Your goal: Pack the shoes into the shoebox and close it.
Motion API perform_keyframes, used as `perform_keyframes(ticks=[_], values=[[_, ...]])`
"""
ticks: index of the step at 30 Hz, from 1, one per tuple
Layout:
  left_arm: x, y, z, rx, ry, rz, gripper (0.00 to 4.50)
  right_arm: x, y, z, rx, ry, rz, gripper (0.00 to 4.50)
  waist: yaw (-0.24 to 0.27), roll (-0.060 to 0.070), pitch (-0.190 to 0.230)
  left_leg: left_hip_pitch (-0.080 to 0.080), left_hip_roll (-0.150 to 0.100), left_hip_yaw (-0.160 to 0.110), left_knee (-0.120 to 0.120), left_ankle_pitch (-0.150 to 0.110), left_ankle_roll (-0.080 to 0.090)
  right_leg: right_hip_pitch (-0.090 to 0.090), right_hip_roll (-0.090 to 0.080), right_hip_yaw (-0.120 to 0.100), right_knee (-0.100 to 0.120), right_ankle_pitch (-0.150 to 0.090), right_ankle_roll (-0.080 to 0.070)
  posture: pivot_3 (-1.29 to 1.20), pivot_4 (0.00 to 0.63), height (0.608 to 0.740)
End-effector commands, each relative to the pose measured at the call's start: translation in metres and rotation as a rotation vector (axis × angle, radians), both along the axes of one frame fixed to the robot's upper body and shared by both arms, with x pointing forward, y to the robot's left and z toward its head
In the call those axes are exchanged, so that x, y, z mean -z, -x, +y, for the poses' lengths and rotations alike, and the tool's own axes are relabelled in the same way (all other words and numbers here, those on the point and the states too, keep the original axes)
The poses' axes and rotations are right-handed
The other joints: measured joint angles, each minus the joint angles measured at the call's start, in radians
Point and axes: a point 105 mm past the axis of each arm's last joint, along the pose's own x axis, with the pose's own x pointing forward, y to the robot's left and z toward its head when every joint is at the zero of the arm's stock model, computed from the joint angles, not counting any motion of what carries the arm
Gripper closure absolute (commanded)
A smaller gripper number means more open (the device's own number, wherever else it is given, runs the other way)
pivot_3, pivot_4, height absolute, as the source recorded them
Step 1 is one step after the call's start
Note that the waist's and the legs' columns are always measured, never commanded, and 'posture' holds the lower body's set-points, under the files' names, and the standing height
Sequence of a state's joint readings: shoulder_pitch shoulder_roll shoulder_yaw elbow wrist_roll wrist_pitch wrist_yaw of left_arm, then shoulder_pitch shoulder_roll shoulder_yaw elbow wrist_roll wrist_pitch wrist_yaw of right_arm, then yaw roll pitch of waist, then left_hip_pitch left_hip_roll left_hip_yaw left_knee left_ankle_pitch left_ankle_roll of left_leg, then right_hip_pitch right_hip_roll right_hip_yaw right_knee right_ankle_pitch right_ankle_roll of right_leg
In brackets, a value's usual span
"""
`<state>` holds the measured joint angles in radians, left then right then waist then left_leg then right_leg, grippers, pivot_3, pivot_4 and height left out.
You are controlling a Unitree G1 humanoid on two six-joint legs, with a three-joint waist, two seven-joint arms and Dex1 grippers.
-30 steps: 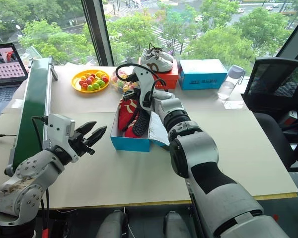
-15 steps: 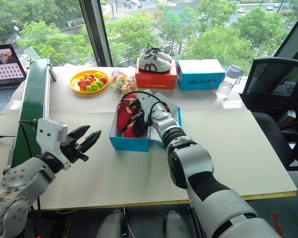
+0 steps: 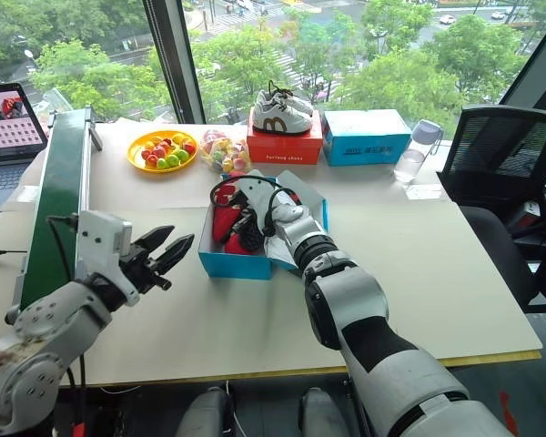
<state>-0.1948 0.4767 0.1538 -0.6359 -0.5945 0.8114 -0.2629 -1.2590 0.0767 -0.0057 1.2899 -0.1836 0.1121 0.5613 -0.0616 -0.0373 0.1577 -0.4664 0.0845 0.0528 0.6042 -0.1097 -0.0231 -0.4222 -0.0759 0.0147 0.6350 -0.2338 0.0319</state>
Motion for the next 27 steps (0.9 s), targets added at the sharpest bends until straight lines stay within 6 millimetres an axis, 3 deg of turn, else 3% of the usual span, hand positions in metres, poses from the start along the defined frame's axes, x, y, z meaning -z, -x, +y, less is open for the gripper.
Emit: perform_keyframes(ticks=[1,4,8,10,12,14,16,19,23,27], values=[[-0.007,-0.003,-0.007,0.040,0.010,-0.050,2.35,0.000,0.001,-0.001,-0.018,-0.017,0.001,4.49,-0.001,0.000,0.000,0.000,0.000,0.000,0.000,0.000,0.000,0.000,0.000,0.000,0.000,0.000,0.000,0.00,0.150,0.740],[-0.004,-0.005,-0.012,0.066,0.017,-0.044,2.35,-0.045,-0.013,-0.017,0.024,-0.139,-0.052,4.49,0.004,0.000,0.000,0.000,0.000,0.000,0.000,0.000,0.000,0.000,0.000,0.000,0.001,0.000,0.000,0.00,0.150,0.740],[-0.001,-0.009,-0.016,0.084,0.028,-0.043,2.35,-0.107,-0.013,-0.034,0.009,-0.346,-0.059,4.49,0.019,0.000,0.000,-0.002,0.000,0.000,0.002,0.000,0.000,-0.002,0.000,0.000,0.004,0.000,0.000,0.00,0.150,0.740],[0.001,-0.010,-0.018,0.094,0.028,-0.040,2.35,-0.137,-0.006,-0.047,0.010,-0.473,-0.041,4.49,0.025,0.000,0.001,-0.002,0.000,0.000,0.002,0.000,0.000,-0.003,0.000,0.000,0.005,-0.001,0.000,0.00,0.150,0.740],[0.002,-0.013,-0.020,0.104,0.026,-0.041,2.35,-0.169,0.014,-0.065,-0.014,-0.632,0.008,4.49,0.032,0.000,0.001,-0.003,0.000,0.000,0.002,0.000,0.000,-0.003,0.000,0.000,0.005,-0.001,0.000,0.00,0.150,0.740],[0.003,-0.014,-0.021,0.112,0.023,-0.043,2.35,-0.182,0.040,-0.083,-0.052,-0.718,0.072,4.49,0.042,0.000,0.001,-0.004,0.000,0.000,0.002,0.000,0.000,-0.003,-0.001,0.000,0.005,-0.002,0.000,0.00,0.150,0.740],[0.004,-0.016,-0.019,0.115,0.020,-0.045,2.35,-0.173,0.068,-0.101,-0.075,-0.702,0.127,4.49,0.054,0.000,0.000,-0.004,0.000,0.000,0.002,0.000,0.000,-0.003,-0.001,-0.001,0.006,-0.002,0.000,0.00,0.150,0.740],[0.005,-0.018,-0.013,0.122,-0.004,-0.050,2.35,-0.142,0.101,-0.120,-0.034,-0.629,0.232,4.49,0.060,0.000,0.000,-0.003,0.000,0.000,0.003,0.000,0.000,-0.002,-0.001,-0.001,0.005,-0.002,0.000,0.00,0.150,0.740],[0.004,-0.019,0.007,0.138,-0.061,-0.055,2.35,-0.083,0.143,-0.129,-0.030,-0.540,0.332,4.49,0.057,0.001,0.000,-0.002,0.000,0.000,0.003,-0.001,-0.002,-0.003,-0.001,-0.001,0.006,-0.003,-0.001,0.00,0.150,0.740],[0.005,-0.014,0.035,0.167,-0.128,-0.026,2.35,-0.026,0.155,-0.132,0.152,-0.516,0.462,4.49,0.038,0.001,0.000,0.001,0.000,0.000,0.001,0.000,-0.001,-0.002,-0.001,0.001,0.007,-0.006,-0.004,0.00,0.150,0.740]])
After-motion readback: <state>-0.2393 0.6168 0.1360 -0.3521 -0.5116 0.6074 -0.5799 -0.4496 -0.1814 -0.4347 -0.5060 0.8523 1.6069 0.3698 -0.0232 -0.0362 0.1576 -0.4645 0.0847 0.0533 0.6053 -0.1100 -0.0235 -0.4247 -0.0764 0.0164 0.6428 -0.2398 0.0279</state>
